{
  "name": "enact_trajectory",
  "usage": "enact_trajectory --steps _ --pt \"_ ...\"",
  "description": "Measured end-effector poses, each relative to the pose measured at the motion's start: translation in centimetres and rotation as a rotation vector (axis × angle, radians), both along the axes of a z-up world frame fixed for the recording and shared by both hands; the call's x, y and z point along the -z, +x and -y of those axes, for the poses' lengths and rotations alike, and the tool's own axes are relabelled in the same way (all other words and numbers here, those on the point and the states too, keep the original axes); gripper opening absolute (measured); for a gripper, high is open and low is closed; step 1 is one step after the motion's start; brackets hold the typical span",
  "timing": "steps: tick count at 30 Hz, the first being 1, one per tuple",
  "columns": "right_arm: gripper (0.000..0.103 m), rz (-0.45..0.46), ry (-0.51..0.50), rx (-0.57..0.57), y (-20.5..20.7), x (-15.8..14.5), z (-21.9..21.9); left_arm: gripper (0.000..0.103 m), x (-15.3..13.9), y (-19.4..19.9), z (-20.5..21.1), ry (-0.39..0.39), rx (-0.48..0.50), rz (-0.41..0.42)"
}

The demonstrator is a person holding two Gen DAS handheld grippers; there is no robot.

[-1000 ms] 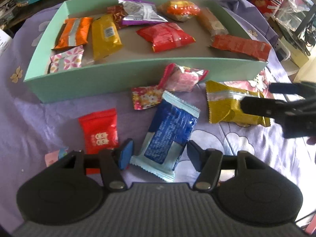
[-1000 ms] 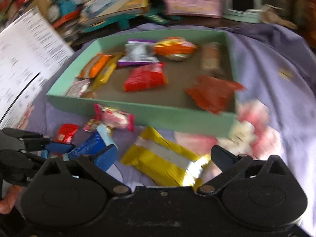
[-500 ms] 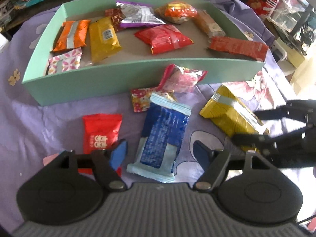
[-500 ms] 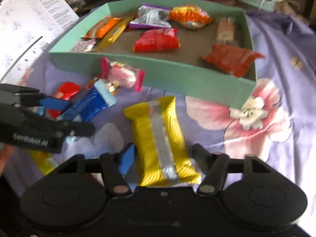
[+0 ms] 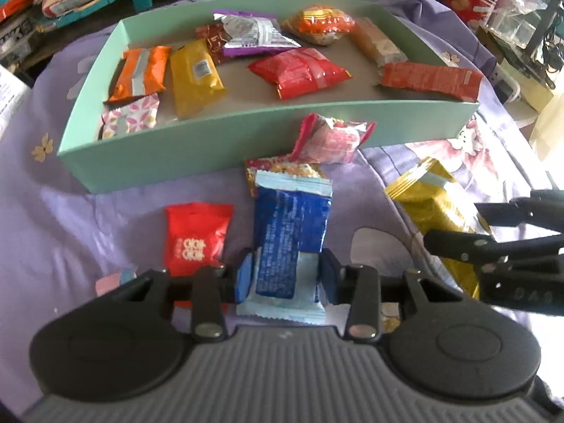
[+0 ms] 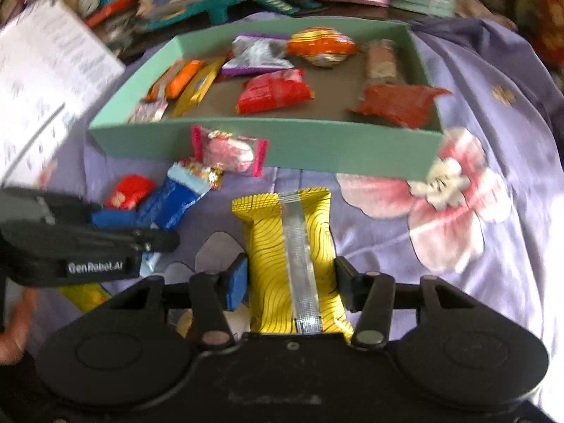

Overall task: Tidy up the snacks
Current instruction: 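Carry the blue packet and yellow bag into the green box and release both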

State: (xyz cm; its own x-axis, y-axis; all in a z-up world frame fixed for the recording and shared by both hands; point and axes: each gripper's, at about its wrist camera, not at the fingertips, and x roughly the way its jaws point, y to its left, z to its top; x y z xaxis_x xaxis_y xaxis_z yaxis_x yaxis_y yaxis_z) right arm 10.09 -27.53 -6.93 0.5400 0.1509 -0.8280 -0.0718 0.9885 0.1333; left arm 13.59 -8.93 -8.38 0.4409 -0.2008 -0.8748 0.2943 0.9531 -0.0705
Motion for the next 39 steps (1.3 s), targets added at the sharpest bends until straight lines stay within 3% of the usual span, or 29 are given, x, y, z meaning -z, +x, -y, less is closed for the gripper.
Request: enact_trajectory --steps 8,15,24,29,39 --pt "0.050 0.047 0.092 0.093 -1.4 -2.1 2.4 0.039 -1.8 -1.9 -0.5 -0.033 -0.018 0.015" --pt "0.050 0.107 0.160 0.134 -1.7 -4.5 3.6 0.039 -5.3 -2.3 -1.1 -0.076 -0.032 0.073" --pt "0.051 0.165 0.194 0.199 3.4 -7.9 5.2 0.039 -10.1 3.2 0.2 -0.110 -0.044 0.175" --pt "0.051 0.151 0.188 0.222 8.0 -7.8 5.6 0.039 -10.1 7.6 0.8 -0.125 -0.063 0.163" --pt "0.052 0.111 0.155 0.235 14.8 -5.3 5.1 0.039 -6.8 13.1 0.2 -0.113 -0.104 0.107"
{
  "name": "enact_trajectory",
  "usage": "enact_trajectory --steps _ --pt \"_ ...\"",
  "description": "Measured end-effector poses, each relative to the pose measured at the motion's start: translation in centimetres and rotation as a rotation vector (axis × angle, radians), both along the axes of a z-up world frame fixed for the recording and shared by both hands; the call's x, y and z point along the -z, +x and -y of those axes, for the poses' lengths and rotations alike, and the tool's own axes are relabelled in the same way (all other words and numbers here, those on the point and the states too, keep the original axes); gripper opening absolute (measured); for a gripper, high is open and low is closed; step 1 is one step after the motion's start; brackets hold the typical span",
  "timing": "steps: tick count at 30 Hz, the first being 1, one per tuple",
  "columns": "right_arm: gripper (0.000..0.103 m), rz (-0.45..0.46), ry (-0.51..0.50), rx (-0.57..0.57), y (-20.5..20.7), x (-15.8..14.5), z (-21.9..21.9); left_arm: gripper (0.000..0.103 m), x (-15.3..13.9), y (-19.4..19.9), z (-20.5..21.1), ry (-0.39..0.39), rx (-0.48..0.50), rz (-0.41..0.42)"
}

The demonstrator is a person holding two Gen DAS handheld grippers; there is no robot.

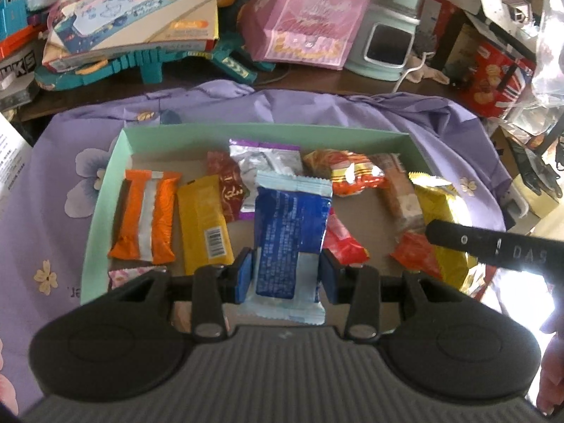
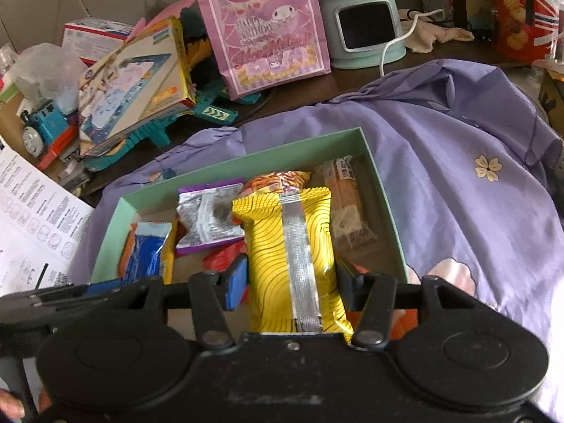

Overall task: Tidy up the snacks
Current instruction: 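Carry the blue packet and yellow bag into the green box and release both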

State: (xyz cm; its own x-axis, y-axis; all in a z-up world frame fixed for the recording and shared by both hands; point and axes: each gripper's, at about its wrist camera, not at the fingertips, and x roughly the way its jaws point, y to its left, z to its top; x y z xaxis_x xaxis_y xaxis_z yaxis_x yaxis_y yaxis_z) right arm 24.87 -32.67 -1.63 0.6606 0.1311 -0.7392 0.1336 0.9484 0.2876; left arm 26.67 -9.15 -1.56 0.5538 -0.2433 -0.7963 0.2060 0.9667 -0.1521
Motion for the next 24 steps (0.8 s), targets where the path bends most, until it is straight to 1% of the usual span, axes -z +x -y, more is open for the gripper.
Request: enact_trajectory --steps 2,4,5,6,7,8,9,15,24 --pt "0.055 -0.002 -0.007 0.003 1.0 0.5 -0.1 0.040 0.7 0.6 -0.1 0.006 -0.005 -0.012" --pt "0.061 0.004 -0.014 0.004 1.7 0.8 -0.2 0.044 1.4 1.3 -0.1 0.017 -0.020 -0.023" --pt "0.079 0.007 -0.018 0.006 2.1 0.9 -0.3 0.060 1.7 1.6 -0.1 0.030 -0.034 -0.026" --pt "0.097 0.015 -0.023 0.016 2.2 0.9 -0.3 0.082 1.9 1.7 -0.2 0.043 -0.049 -0.024" --pt "0.102 0.034 -0.027 0.027 2.1 0.8 -0.4 0.091 2.0 1.7 -0.2 0.054 -0.066 -0.014" --pt "0.102 0.052 -0.031 0.030 1.9 0.6 -0.5 0.098 1.9 1.6 -0.3 0.065 -0.079 -0.001" --pt "0.103 0.057 -0.032 0.024 1.9 0.5 -0.6 0.099 1.9 1.6 -0.3 0.069 -0.083 0.007" --pt "0.103 0.053 -0.051 0.010 0.8 0.3 -0.9 0.103 1.9 1.1 -0.2 0.060 -0.077 -0.010" --pt "0.103 0.034 -0.039 0.038 -2.6 0.0 -0.4 0.103 1.1 -1.2 0.1 0.054 -0.061 -0.013"
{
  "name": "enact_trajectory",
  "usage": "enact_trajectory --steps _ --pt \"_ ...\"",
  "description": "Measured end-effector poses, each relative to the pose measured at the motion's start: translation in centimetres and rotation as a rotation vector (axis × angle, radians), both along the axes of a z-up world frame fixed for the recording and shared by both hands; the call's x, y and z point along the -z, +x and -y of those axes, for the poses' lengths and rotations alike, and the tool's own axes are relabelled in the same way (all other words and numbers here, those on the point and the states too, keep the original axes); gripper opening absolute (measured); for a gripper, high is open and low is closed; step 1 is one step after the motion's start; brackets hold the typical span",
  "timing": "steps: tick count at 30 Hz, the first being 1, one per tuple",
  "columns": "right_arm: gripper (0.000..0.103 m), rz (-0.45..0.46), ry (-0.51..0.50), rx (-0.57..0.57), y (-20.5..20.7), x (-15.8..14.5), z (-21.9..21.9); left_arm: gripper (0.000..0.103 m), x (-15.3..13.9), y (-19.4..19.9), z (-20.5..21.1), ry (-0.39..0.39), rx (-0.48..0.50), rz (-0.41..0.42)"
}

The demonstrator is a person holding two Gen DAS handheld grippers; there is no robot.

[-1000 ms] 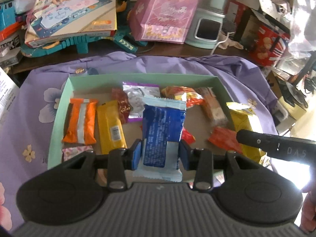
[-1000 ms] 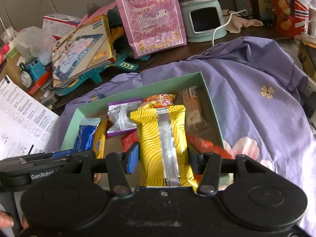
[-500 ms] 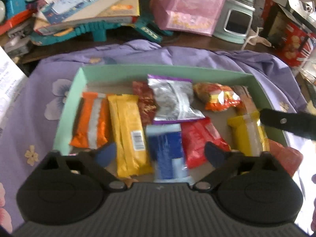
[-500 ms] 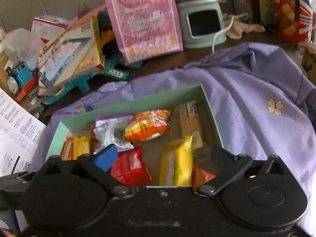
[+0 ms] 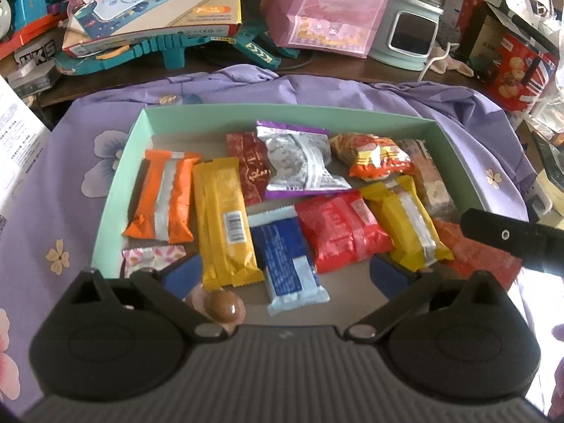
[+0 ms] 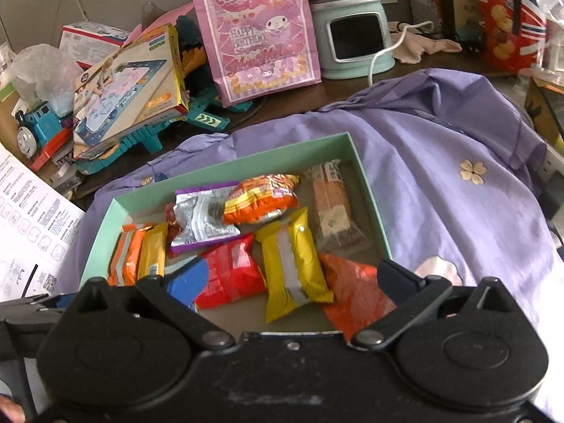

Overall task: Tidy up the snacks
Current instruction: 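Carry the blue packet and yellow bag into the green box and release both, then move back to the pile and grasp the brown-gold chocolate bar with the right tool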

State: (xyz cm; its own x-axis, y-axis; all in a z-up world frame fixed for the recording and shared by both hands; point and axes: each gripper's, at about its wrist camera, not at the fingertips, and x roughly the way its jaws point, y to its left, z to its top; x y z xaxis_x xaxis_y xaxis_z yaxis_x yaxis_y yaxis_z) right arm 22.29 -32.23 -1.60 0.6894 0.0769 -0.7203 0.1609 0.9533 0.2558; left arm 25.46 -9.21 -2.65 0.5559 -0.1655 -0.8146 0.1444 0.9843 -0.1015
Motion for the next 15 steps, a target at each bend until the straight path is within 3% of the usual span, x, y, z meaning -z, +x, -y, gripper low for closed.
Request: enact_trajectory --steps 15 --pt "0.103 0.010 0.064 0.022 -7.8 -1.4 0.2 0.103 -1.8 -6.1 -1.3 -0.004 0.012 0.007"
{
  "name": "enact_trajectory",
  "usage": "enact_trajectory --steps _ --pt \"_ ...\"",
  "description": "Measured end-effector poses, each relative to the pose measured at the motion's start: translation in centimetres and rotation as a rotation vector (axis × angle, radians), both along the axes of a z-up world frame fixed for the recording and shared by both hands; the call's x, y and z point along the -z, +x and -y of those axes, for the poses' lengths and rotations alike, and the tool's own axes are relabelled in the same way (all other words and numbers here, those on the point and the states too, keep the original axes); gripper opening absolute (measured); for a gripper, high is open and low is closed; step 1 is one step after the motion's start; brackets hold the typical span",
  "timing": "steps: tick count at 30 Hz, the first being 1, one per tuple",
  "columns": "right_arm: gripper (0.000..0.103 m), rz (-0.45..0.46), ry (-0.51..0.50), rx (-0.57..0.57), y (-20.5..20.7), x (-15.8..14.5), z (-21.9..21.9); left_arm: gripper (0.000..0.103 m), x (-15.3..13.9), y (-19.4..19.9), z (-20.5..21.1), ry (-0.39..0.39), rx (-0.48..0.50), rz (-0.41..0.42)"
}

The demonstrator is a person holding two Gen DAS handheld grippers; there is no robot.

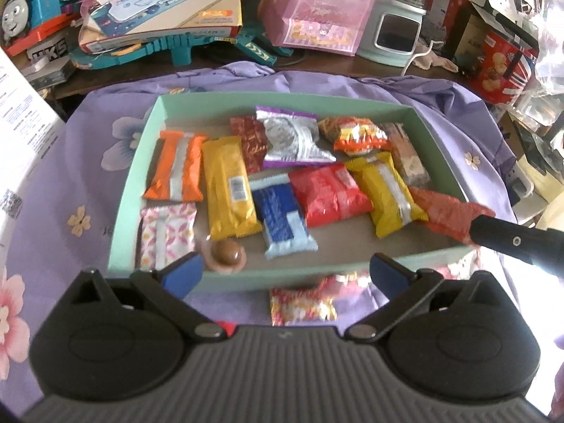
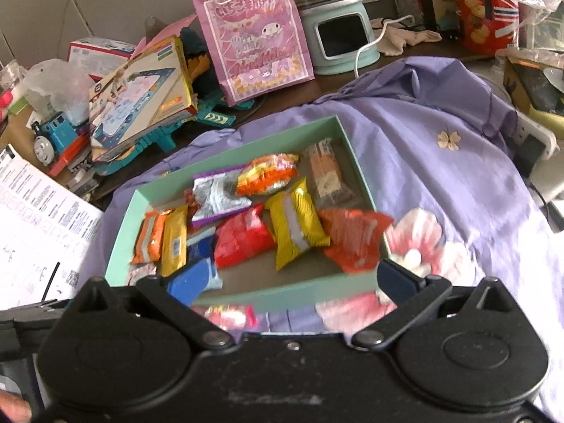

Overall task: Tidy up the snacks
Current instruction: 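Move back to the pile and grasp the brown-gold chocolate bar with the right tool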

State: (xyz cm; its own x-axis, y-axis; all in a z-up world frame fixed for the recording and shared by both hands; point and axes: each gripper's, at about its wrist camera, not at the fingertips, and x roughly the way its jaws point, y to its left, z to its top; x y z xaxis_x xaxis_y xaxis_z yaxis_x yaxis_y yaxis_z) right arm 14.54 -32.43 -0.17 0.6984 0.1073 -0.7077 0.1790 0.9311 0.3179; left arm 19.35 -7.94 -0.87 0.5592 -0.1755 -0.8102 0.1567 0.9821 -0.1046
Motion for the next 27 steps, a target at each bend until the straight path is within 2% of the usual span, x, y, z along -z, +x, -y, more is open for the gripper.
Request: enact_trajectory --steps 10,13,16,22,25,26,27 --pt "0.103 -0.026 0.021 -0.039 -6.1 2.2 -1.7 0.103 1.9 -5.3 -3.0 0.022 -0.003 -0.047" --pt "0.103 -0.062 0.016 -0.066 -7.4 3.2 -2.6 0.103 2.7 -7.0 -3.6 0.043 0.015 -0.063" --pt "0.103 -0.117 0.053 -0.107 -8.5 4.4 -3.4 0.103 3.7 -8.7 -4.0 0.065 0.033 -0.081" --pt "0.103 -0.144 0.043 -0.150 -10.5 5.4 -5.0 0.103 5.3 -11.6 -5.0 0.096 0.073 -0.117" --pt "0.096 -0.158 0.066 -0.171 -11.2 5.6 -5.2 0.103 5.7 -12.6 -5.9 0.094 0.087 -0.130" --pt "0.091 -0.164 0.075 -0.177 -11.6 5.7 -5.3 0.103 5.7 -12.9 -6.2 0.096 0.088 -0.129" --pt "0.081 -0.169 0.076 -0.185 -11.7 5.7 -5.4 0.103 5.9 -13.1 -6.5 0.099 0.087 -0.131"
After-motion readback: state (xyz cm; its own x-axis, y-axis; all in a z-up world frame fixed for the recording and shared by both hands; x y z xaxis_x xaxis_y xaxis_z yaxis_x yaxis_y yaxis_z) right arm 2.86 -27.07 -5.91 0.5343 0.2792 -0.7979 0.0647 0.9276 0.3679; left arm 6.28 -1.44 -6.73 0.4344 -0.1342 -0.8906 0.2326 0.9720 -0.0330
